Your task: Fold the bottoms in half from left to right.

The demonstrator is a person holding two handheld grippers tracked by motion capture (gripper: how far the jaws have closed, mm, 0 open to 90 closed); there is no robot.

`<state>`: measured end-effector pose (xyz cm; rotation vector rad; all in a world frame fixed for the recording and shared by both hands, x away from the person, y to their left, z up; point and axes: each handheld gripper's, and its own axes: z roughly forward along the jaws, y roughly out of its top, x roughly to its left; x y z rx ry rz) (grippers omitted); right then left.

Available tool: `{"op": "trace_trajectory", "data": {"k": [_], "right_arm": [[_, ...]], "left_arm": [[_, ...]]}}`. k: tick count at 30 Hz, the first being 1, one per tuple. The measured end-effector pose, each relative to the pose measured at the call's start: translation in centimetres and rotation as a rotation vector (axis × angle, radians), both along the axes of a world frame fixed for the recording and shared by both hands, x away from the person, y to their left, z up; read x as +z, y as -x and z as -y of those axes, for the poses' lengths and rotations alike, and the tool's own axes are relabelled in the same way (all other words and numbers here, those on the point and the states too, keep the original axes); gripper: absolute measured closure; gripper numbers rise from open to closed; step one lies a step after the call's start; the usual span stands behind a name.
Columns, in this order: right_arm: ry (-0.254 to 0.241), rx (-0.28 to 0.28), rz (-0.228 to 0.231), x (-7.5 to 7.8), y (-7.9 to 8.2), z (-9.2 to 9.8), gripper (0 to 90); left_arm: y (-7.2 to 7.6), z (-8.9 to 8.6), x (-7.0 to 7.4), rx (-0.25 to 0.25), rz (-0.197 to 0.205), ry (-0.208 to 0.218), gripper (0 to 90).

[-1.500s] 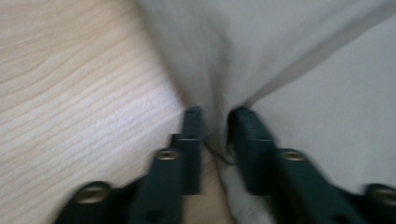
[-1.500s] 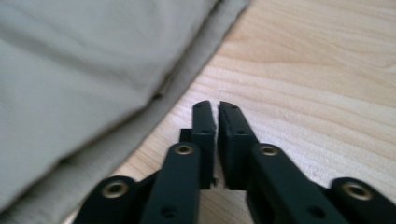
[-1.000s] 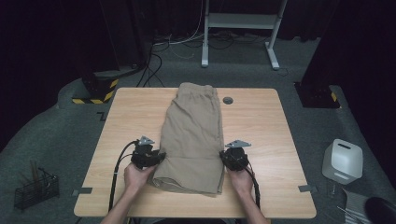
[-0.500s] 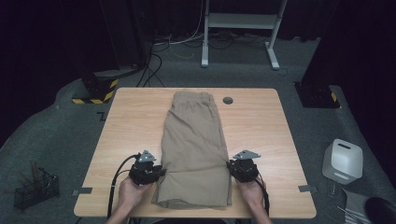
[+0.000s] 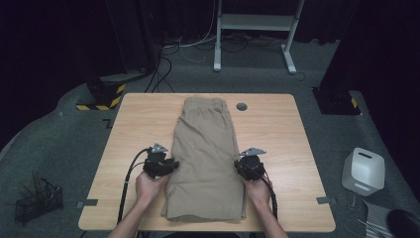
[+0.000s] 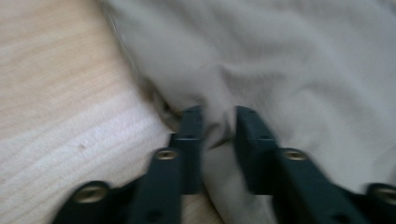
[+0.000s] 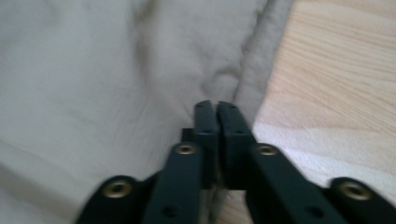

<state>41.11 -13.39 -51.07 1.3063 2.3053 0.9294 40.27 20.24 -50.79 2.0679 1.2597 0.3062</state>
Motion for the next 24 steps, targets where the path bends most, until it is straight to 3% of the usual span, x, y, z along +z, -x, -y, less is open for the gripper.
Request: {"op": "trace_trajectory", "data": {"k": [2, 4, 10, 12, 15, 18, 22, 24], "right_arm": [[0.012, 0.003, 0.0, -0.2, 0.2, 0.3, 89.9], [0.016, 0.009, 0.003, -0.2, 0.5, 0.7, 90.0], [0.009, 0.05, -0.003, -0.2, 2.9, 1.8, 89.3], [0.016, 0.054, 0.005, -0.1, 3.5, 2.0, 82.8], [-0.018, 0.027, 0.026, 0.5, 3.3, 2.3, 71.7], [-0.037, -0.004, 0.046, 1.1, 2.3, 1.8, 65.7], [-0.054, -0.023, 0.031, 0.9, 0.0, 0.4, 64.2], [-0.053, -0.028, 0.014, 0.5, -1.2, -0.3, 70.2]], "left_arm": [[0.3, 0.1, -0.1, -0.021, 0.007, -0.056, 86.3], [0.7, -0.1, -0.1, -0.032, -0.006, -0.059, 89.6], [3.4, -0.4, 0.1, -0.089, -0.014, -0.059, 88.9], [3.5, -0.6, 0.4, -0.078, 0.002, -0.051, 78.7], [2.3, -1.0, 1.3, -0.011, 0.04, -0.005, 59.4], [0.8, -0.8, 1.5, 0.026, 0.062, 0.015, 51.9], [-1.6, -0.2, 0.6, 0.063, 0.031, 0.01, 54.8], [-2.1, 0.0, -0.1, 0.061, 0.013, 0.014, 68.0]]}}
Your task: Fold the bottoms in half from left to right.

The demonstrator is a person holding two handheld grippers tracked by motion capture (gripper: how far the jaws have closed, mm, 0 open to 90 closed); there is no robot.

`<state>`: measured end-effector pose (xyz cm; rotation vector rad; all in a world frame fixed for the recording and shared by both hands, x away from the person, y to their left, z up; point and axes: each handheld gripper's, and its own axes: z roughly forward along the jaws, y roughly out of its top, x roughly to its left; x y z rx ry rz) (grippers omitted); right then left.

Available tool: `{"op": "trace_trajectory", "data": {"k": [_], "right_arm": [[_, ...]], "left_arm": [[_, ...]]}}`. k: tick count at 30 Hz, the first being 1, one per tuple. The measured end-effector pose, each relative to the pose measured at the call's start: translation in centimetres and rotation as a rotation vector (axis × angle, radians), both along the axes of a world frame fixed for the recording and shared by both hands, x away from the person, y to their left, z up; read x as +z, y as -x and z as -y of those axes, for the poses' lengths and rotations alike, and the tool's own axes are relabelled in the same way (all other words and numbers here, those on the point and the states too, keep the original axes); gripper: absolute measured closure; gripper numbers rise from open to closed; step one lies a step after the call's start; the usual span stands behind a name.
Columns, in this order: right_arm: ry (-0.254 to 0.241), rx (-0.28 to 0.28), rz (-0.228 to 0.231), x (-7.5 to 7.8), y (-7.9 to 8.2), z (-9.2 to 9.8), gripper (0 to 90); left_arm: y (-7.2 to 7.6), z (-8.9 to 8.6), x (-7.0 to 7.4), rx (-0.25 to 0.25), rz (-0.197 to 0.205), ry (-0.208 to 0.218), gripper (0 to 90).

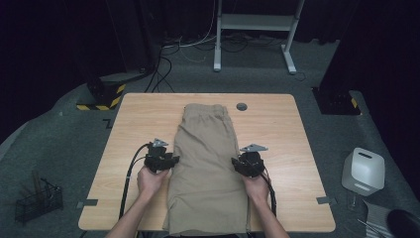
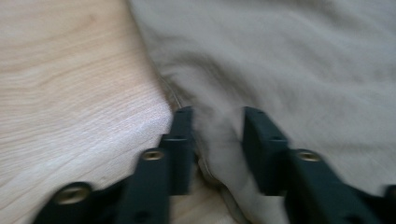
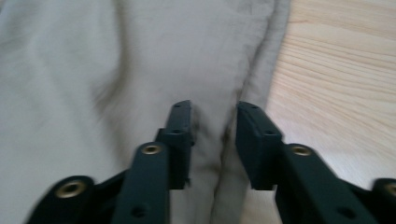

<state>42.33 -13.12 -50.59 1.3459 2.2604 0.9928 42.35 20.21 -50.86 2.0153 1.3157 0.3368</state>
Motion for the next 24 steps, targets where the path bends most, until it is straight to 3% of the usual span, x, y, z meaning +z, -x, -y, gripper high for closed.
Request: {"op": "trace_trajectory", "data": {"k": [3, 6, 10, 13, 15, 17, 18, 20, 24], "right_arm": [[0.019, 0.004, -0.03, -0.5, -0.8, -0.3, 85.9], [0.033, 0.01, -0.027, -0.4, -0.4, 0.2, 88.6], [0.038, 0.052, -0.02, -0.5, 1.5, 1.2, 88.6], [0.038, 0.074, -0.03, -0.3, 3.0, 1.6, 84.8], [0.046, 0.073, -0.013, 0.1, 3.5, 1.9, 75.3], [0.019, 0.048, 0.005, 0.5, 3.1, 2.1, 66.5], [0.002, 0.034, 0.009, 0.8, 2.7, 2.1, 63.7], [-0.013, 0.016, 0.028, 1.1, 1.8, 1.7, 59.4], [-0.011, -0.007, 0.007, 0.7, -0.8, 0.3, 63.2]], "left_arm": [[0.3, 0.3, -0.2, -0.04, -0.009, -0.047, 86.7], [1.0, 0.3, 0.1, -0.079, -0.027, -0.072, 88.2], [2.7, 0.1, 0.0, -0.118, -0.045, -0.045, 88.3], [3.5, -0.1, 0.2, -0.119, -0.036, -0.055, 81.2], [3.2, -0.5, 0.6, -0.081, -0.008, -0.042, 65.0], [2.5, -0.6, 1.0, -0.043, 0.011, 0.002, 56.1], [2.0, -0.5, 1.2, -0.037, 0.014, 0.019, 56.0], [1.0, 0.2, 1.2, -0.027, 0.032, 0.006, 57.1], [-0.3, 0.9, 0.6, -0.008, 0.027, -0.025, 74.5]]}}
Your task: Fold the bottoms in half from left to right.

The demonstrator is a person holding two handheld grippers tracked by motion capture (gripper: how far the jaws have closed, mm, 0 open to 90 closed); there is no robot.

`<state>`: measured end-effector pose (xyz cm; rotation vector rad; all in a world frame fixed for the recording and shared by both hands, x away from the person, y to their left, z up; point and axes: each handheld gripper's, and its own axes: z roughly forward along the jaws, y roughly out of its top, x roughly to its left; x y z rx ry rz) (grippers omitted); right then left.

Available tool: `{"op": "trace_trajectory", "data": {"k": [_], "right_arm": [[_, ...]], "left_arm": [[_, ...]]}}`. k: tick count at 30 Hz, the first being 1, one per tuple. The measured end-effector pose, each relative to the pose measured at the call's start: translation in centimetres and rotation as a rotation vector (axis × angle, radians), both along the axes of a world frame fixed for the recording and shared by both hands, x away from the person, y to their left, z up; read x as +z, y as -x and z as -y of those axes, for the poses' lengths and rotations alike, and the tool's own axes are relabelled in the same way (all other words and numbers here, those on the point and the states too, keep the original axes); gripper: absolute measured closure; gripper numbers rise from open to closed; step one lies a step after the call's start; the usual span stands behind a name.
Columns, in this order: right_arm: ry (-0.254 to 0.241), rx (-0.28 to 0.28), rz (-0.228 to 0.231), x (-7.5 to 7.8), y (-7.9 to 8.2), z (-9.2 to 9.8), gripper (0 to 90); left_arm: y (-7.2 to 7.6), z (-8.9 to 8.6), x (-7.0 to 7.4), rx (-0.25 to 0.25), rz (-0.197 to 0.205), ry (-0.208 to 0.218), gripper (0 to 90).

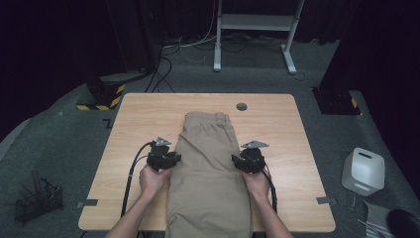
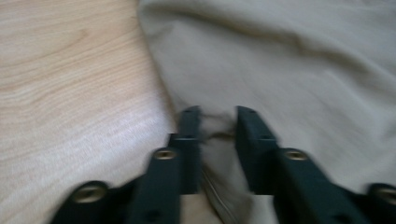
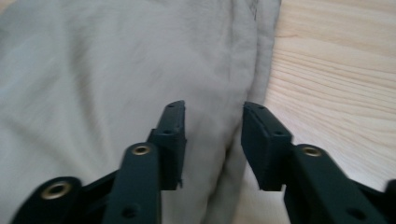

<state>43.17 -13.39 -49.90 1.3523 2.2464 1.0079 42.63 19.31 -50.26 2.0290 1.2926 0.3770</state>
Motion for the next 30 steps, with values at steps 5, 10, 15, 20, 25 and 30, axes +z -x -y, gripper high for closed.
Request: {"op": "trace_trajectory", "data": {"k": [5, 10, 15, 20, 25, 30], "right_arm": [[0.06, -0.022, -0.038, -1.0, -1.6, -0.2, 89.0], [0.087, -0.016, -0.042, -0.8, -1.1, 1.2, 88.2], [0.06, -0.031, -0.004, -0.1, -0.4, 1.4, 66.5], [0.033, 0.032, 0.05, 0.7, 2.2, 0.4, 61.2], [0.033, 0.098, 0.034, -0.2, 4.7, -0.1, 60.2], [0.059, 0.083, 0.005, -1.6, 4.2, -0.1, 60.8]], "left_arm": [[0.0, -0.5, -0.6, -0.018, -0.027, -0.078, 90.0], [0.7, -2.6, -0.3, 0.009, -0.03, -0.079, 90.0], [1.7, -1.8, 1.0, -0.081, 0.038, 0.069, 63.1], [3.7, 0.6, 1.2, -0.201, 0.05, 0.077, 47.1], [4.4, 2.5, -0.2, -0.256, 0.026, -0.014, 45.1], [3.2, 2.6, -1.2, -0.212, 0.036, -0.04, 48.0]]}}
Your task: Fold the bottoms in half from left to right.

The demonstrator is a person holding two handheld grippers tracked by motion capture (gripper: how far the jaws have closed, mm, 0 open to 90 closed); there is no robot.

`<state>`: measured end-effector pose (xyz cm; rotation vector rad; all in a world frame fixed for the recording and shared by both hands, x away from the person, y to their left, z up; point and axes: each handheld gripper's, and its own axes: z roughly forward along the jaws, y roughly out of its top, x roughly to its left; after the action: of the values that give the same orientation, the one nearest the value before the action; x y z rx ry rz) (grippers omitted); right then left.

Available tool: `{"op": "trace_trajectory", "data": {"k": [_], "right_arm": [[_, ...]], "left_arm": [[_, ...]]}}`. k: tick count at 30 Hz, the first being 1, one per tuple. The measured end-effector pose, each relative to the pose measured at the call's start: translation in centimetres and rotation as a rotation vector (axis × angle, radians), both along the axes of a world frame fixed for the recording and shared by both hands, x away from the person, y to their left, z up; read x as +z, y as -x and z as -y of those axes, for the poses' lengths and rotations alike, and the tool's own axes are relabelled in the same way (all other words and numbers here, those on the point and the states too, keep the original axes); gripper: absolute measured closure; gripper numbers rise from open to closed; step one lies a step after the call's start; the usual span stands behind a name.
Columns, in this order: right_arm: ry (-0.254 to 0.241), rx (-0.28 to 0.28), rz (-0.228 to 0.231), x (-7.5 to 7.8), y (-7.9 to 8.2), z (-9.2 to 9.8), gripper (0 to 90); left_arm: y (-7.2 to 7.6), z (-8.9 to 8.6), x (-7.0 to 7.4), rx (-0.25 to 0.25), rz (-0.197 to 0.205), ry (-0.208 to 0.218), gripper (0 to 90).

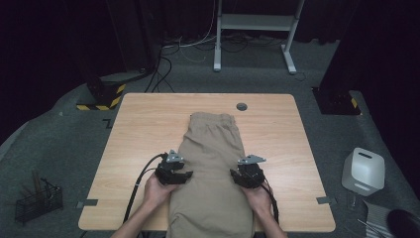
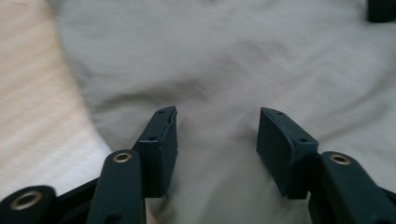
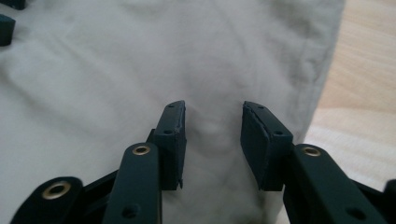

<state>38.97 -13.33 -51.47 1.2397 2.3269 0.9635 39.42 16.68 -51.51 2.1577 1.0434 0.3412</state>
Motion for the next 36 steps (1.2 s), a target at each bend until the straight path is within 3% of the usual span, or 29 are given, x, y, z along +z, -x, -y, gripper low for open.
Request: {"op": "trace_trajectory", "data": {"k": [2, 4, 6, 11, 14, 18, 23, 29, 32, 36], "right_arm": [[0.013, -0.005, 0.015, -0.1, -0.5, 0.0, 61.4], [0.049, 0.005, 0.056, -0.3, -1.1, -0.3, 61.3], [0.048, 0.006, 0.076, -0.5, -1.8, -0.3, 61.1], [0.051, 0.006, 0.061, -0.3, -3.5, -0.6, 59.2], [0.032, -0.004, 0.027, 0.0, -3.8, -0.5, 51.3], [-0.017, -0.021, 0.029, 0.8, -2.3, 0.3, 47.4], [-0.018, 0.011, 0.047, 1.8, 1.1, 1.0, 47.4], [-0.004, 0.012, 0.018, 0.8, 2.9, 1.4, 47.6], [-0.006, 0.004, 0.004, 0.3, 2.9, 1.4, 47.6], [0.038, 0.007, 0.016, -0.1, 2.5, 0.9, 49.3]], "left_arm": [[-0.5, 0.1, -0.1, 0.014, 0.017, -0.009, 48.5], [-0.8, 0.2, -0.3, 0.013, 0.065, -0.042, 48.9], [-1.3, 0.2, -0.4, 0.03, 0.072, -0.032, 48.7], [-2.6, 0.4, 0.0, 0.064, 0.035, -0.056, 47.7], [-2.3, 0.4, 0.4, 0.063, 0.018, -0.055, 44.3], [-0.1, -0.1, 1.4, 0.038, 0.024, -0.003, 42.0], [2.7, -0.4, 2.2, -0.002, 0.04, 0.039, 40.4], [4.1, 0.0, 1.1, -0.022, 0.011, 0.011, 39.7], [4.0, 0.0, 0.8, -0.016, 0.006, 0.002, 39.8], [3.4, 0.2, 0.3, -0.007, 0.006, -0.044, 39.7]]}}
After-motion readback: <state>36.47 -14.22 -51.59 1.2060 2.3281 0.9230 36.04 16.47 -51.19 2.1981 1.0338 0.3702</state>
